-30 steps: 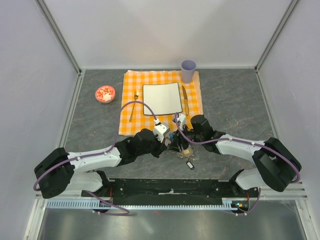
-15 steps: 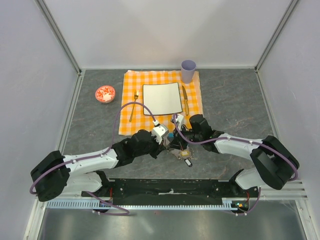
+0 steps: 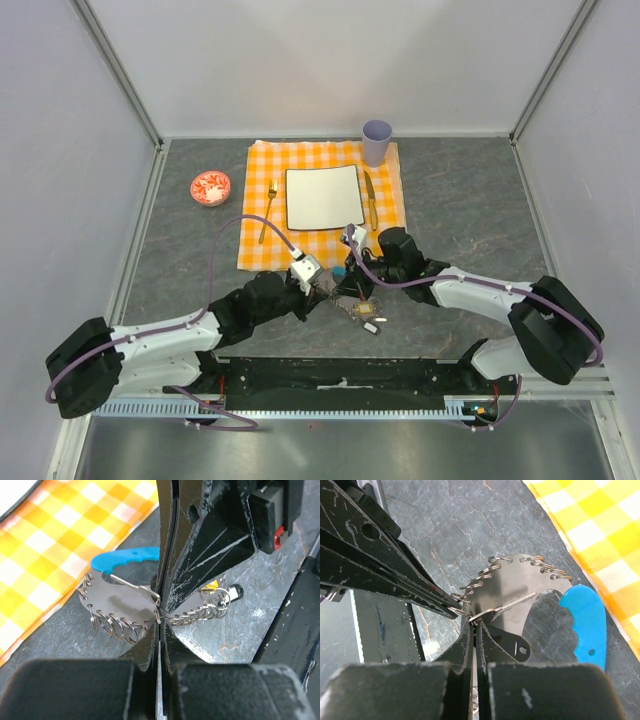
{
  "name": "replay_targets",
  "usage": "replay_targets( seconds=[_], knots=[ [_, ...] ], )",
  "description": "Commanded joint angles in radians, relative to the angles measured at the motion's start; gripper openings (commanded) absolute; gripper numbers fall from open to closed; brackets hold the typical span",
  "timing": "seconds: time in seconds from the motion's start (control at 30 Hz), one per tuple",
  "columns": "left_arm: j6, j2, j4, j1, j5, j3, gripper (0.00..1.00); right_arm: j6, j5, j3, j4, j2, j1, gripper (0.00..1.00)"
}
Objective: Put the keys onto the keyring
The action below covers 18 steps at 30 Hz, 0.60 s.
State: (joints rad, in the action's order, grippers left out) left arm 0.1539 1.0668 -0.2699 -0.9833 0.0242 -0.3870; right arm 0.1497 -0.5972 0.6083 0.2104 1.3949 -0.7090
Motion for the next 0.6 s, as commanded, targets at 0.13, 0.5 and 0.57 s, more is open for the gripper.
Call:
replay_targets(
  seconds=[0.13,0.5,0.57],
  knots=[
    [-0.095,-0.097,-0.538,-0.006,-0.018,0.157,0.02,-0.022,0.139,0.028,-0.149,-0.022,0.023,0.0],
    [-0.14,0.093,-0.894,-0.008,0.058,0.123,0.02,0.076,0.076,0.084,-0.233,0.006,0.009,0.03],
    [-0.142,0.099,-0.913,-0.006,0.075,0.114,0.02,0.082,0.077,0.082,-0.239,0.018,0.008,0.04]
  ],
)
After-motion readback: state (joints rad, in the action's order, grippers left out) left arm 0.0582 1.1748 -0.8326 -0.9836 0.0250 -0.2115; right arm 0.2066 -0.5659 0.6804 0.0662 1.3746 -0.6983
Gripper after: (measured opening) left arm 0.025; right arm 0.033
